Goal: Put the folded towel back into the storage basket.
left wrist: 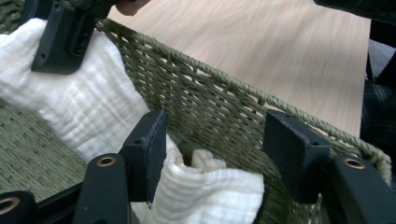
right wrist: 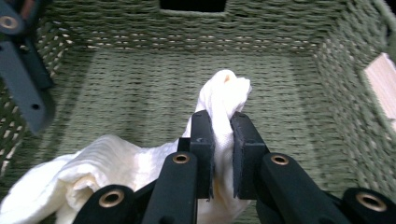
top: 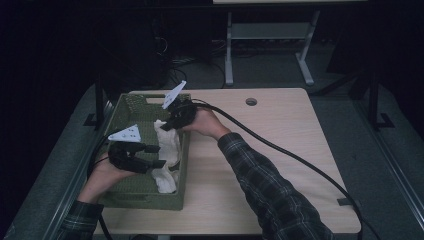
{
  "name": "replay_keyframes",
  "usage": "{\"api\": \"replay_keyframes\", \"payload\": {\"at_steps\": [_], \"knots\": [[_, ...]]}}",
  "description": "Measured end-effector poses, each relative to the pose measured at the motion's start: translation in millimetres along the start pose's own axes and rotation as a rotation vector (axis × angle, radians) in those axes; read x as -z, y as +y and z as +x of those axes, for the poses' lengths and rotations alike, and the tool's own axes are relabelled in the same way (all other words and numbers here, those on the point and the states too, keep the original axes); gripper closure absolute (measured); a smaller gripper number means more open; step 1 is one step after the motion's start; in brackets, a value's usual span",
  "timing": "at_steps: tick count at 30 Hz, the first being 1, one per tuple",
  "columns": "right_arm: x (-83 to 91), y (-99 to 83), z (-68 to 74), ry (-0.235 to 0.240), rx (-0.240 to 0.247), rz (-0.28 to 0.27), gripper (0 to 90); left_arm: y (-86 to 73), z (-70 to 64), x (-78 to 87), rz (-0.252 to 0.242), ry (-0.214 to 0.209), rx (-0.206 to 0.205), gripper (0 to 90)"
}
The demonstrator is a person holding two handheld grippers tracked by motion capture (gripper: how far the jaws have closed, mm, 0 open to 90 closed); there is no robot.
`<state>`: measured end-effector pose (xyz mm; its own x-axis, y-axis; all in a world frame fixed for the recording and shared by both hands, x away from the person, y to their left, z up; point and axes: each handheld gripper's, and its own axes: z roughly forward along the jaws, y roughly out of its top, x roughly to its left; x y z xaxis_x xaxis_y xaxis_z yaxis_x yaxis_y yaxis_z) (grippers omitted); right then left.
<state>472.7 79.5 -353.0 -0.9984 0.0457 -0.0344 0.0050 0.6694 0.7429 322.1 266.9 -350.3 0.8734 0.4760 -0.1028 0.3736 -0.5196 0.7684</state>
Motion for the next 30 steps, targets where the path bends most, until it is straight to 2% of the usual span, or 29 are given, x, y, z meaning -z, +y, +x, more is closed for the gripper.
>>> {"api": "replay_keyframes", "payload": {"at_steps": [7,11,19,23,26,30], "knots": [[3.0,-4.4,-25.4,-0.046,-0.024,0.009,80.5,-0.5,3.3,-1.4,-0.032,0.014,0.008,35.0],[1.5,-2.5,-38.5,-0.06,-0.02,0.027,80.3,-1.4,4.9,-2.0,-0.039,0.017,0.017,34.6],[-9.1,0.7,-55.6,-0.087,-0.011,0.047,80.2,-1.0,7.0,-2.3,-0.05,0.025,0.017,33.2],[-10.3,-4.2,-65.4,-0.108,-0.034,0.057,79.3,-0.1,6.9,-3.2,-0.051,0.027,0.012,33.1],[-9.0,-8.0,-70.0,-0.135,-0.056,0.055,69.0,0.5,6.9,-4.7,-0.052,0.034,0.016,32.5],[0.3,-6.4,-71.1,-0.155,-0.077,0.01,57.7,1.8,6.7,-5.5,-0.05,0.038,0.02,31.9]]}}
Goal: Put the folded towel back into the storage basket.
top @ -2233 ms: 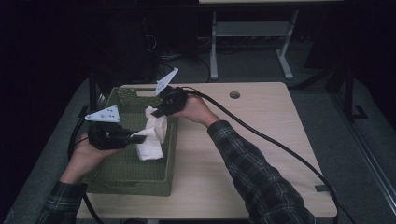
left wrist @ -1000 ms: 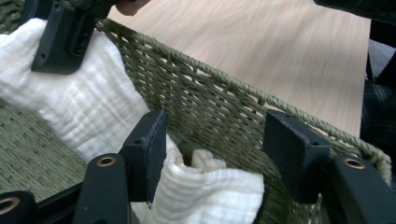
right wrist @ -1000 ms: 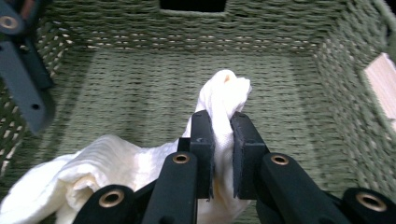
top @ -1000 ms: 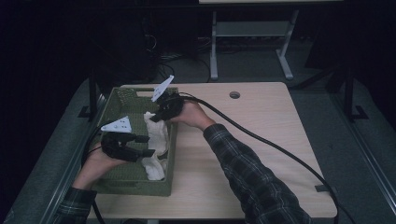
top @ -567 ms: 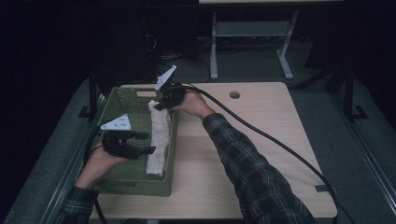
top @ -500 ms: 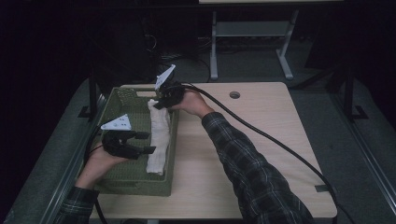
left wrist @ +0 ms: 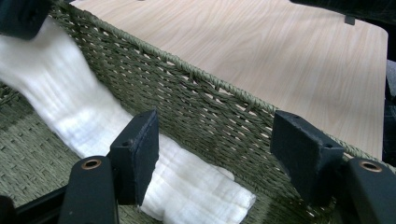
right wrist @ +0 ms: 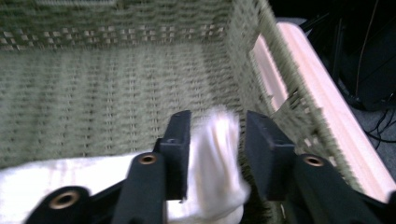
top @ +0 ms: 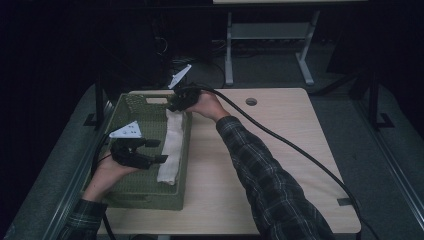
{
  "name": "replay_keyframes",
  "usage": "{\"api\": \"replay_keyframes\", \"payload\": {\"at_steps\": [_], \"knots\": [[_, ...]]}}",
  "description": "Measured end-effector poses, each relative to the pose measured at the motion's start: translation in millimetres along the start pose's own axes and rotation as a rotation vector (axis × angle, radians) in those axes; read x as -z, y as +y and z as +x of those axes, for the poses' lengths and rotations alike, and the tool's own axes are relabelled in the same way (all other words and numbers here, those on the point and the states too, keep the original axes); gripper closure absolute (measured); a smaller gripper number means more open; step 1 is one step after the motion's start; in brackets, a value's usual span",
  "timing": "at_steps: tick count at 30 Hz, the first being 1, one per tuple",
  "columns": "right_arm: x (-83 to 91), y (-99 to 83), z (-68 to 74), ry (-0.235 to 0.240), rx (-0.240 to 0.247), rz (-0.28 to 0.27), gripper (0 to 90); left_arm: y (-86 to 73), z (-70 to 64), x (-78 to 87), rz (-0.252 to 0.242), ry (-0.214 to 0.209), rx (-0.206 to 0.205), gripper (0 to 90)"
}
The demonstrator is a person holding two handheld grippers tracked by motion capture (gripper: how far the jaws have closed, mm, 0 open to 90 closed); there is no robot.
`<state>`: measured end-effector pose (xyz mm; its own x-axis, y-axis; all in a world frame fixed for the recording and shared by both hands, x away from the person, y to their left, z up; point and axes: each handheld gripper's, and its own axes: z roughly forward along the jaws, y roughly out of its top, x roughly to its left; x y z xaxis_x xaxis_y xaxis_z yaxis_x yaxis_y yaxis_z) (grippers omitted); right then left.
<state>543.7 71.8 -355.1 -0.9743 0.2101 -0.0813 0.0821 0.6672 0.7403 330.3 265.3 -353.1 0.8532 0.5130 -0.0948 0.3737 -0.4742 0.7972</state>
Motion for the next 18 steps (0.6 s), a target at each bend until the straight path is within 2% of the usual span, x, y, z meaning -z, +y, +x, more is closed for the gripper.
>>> {"api": "replay_keyframes", "payload": {"at_steps": [2,5,9,13,16,18], "knots": [[6.1,1.6,0.4,-0.01,0.006,-0.009,56.4,1.6,-0.5,-0.4,0.0,0.0,-0.003,31.6],[15.3,2.4,2.7,0.005,-0.011,-0.023,54.5,4.4,-1.3,-2.2,-0.006,0.006,0.003,31.4],[29.8,-0.4,5.5,0.006,-0.011,-0.046,52.7,11.2,-4.1,-5.6,-0.004,0.013,0.007,31.0],[46.8,-7.3,7.7,0.026,-0.045,-0.068,51.1,21.0,-9.8,-9.7,-0.004,0.016,0.001,30.8],[59.4,-15.2,11.0,0.027,-0.043,-0.065,50.4,28.7,-13.3,-13.9,-0.005,0.023,0.0,30.7],[68.0,-20.7,12.3,0.021,-0.022,-0.058,50.2,33.7,-15.6,-18.2,-0.007,0.028,0.0,30.6]]}}
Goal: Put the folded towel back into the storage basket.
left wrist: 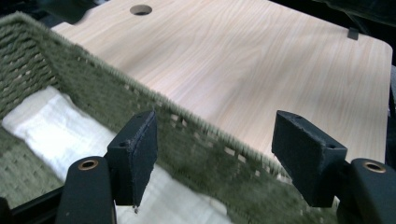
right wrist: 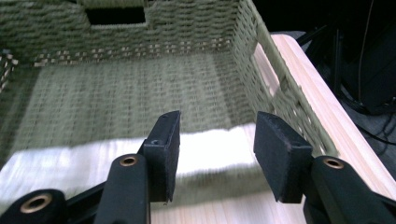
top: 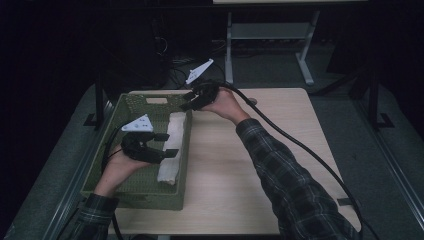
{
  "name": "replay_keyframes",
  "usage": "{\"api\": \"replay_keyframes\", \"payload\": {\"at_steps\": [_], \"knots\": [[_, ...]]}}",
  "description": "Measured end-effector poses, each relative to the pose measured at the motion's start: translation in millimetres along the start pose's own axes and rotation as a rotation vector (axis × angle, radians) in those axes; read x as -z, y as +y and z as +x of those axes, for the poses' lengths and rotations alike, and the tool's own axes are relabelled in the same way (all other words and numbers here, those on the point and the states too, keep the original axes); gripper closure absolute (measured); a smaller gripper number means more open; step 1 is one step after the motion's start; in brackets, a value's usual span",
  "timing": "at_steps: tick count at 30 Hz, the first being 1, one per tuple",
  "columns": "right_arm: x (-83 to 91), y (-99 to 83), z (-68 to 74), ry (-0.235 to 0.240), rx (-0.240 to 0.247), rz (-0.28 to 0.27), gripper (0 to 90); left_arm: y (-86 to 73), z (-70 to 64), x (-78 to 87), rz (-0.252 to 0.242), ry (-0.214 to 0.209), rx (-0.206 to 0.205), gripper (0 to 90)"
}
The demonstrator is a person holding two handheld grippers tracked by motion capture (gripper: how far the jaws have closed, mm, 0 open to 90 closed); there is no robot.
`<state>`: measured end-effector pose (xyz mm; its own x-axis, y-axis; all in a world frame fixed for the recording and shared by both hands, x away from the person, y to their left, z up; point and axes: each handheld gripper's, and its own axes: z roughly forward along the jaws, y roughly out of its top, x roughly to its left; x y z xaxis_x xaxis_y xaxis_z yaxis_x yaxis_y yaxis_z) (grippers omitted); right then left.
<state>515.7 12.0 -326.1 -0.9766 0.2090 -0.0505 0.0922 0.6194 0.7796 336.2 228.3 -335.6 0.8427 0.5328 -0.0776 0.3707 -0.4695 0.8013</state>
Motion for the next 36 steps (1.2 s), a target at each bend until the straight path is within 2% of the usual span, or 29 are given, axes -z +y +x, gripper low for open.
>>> {"api": "replay_keyframes", "payload": {"at_steps": [4,17,22,24,26,30,36], "knots": [[19.6,-11.5,3.1,0.0,-0.023,-0.019,49.4,10.1,-6.4,-9.3,0.007,0.009,0.002,30.2],[78.2,-44.5,7.4,-0.023,-0.03,-0.033,44.0,42.6,-26.8,-38.4,0.0,0.053,-0.008,29.0],[97.1,-53.5,14.7,-0.039,-0.033,-0.027,41.7,50.9,-35.6,-50.1,-0.001,0.067,0.003,29.0],[105.1,-58.3,18.8,-0.062,-0.027,-0.055,42.0,53.5,-39.1,-54.2,0.002,0.072,0.001,28.6],[111.8,-63.6,20.3,-0.061,-0.047,-0.055,41.1,55.4,-42.7,-58.6,-0.001,0.071,0.006,28.4],[123.8,-78.6,22.2,-0.08,-0.055,-0.062,40.4,59.5,-49.1,-67.8,0.0,0.078,0.008,27.7],[139.0,-103.7,24.4,-0.102,-0.096,-0.065,38.8,65.4,-62.4,-85.0,0.002,0.088,-0.007,26.6]]}}
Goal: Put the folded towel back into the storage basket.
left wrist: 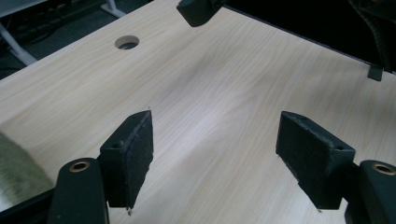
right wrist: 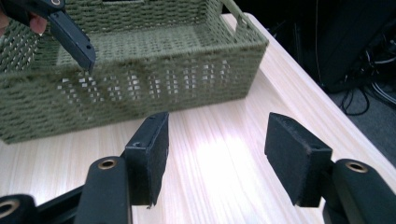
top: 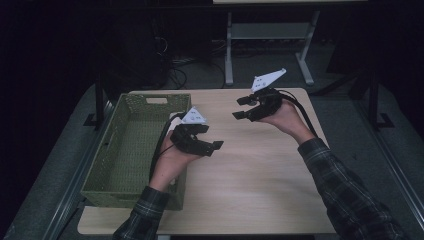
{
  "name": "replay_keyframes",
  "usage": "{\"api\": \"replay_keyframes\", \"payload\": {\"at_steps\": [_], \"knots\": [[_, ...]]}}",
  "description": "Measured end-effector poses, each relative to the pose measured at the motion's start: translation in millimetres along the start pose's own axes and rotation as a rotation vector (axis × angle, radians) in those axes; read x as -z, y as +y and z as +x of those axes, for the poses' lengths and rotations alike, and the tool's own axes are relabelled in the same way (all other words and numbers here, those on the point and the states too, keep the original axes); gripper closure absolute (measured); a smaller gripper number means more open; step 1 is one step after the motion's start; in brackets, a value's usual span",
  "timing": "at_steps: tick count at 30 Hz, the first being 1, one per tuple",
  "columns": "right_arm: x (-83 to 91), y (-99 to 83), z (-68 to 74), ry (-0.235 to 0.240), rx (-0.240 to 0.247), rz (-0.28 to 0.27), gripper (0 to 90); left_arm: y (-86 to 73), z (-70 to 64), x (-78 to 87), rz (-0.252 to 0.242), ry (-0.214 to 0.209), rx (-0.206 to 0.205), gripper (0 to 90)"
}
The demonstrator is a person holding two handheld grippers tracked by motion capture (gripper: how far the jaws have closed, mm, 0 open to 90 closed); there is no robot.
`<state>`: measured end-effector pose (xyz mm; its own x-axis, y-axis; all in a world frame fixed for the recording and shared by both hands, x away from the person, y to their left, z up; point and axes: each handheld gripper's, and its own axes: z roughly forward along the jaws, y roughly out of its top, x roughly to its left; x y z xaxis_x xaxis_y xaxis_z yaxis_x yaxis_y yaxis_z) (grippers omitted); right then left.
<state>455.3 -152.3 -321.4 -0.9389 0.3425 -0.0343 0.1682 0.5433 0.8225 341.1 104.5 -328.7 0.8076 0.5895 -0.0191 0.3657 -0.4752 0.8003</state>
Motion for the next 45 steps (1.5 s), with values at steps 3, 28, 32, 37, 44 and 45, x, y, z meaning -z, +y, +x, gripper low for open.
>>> {"api": "replay_keyframes", "payload": {"at_steps": [3,28,32,37,44,45], "knots": [[8.5,-12.2,-0.4,-0.013,-0.015,0.002,37.5,1.4,-7.2,-9.4,0.003,-0.002,-0.004,26.2],[44.5,-128.4,25.5,-0.118,-0.222,0.044,23.3,-28.1,-44.4,-63.5,0.038,0.006,0.01,22.8],[46.2,-146.7,35.6,-0.143,-0.244,0.061,21.3,-36.3,-47.6,-69.7,0.042,0.007,0.015,22.8],[48.5,-164.9,46.3,-0.159,-0.264,0.086,19.1,-47.4,-51.2,-77.6,0.045,-0.004,0.012,22.8],[58.9,-183.9,59.1,-0.187,-0.305,0.078,17.3,-61.6,-51.2,-84.1,0.059,-0.009,0.017,22.0],[60.2,-186.2,60.8,-0.189,-0.311,0.078,17.2,-64.0,-51.2,-85.1,0.062,-0.007,0.016,21.4]]}}
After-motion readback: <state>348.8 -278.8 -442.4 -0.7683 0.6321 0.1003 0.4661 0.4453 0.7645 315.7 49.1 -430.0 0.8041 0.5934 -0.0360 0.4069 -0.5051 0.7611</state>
